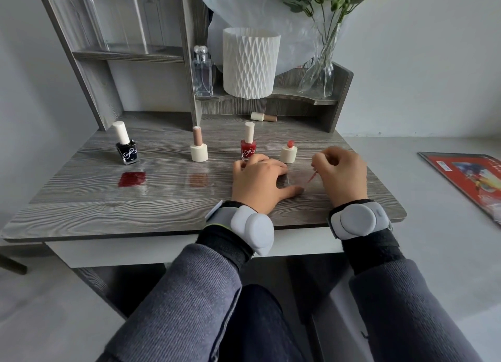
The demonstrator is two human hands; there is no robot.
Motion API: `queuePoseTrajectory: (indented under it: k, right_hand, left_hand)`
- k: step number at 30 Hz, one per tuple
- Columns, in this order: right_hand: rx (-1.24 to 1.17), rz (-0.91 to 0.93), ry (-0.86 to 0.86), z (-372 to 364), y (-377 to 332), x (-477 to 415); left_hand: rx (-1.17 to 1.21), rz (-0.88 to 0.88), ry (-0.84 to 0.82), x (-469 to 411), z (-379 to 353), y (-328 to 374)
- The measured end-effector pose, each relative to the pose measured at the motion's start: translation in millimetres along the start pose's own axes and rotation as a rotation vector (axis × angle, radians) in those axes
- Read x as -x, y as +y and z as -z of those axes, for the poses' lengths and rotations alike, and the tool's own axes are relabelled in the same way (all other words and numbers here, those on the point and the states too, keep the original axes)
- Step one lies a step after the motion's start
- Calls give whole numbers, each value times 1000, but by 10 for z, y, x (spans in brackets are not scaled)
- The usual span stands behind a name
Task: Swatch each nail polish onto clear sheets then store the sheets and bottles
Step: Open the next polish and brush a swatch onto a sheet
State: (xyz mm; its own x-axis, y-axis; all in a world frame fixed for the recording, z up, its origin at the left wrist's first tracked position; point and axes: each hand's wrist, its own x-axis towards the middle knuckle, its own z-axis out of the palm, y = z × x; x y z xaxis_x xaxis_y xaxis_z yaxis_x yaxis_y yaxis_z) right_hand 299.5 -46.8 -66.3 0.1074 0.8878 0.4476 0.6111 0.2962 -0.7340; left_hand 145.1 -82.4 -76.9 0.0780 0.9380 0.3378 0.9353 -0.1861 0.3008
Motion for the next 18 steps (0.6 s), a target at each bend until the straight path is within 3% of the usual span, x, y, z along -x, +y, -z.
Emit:
queuePoseTrajectory:
  k: [5, 18]
  right_hand:
    - [-135, -7, 159, 53, -19, 13]
    - [-260, -45, -81, -1, 45, -40]
  left_hand:
    - [22, 0, 2, 12, 7, 7]
    - [-13, 28, -5, 1, -9, -5]
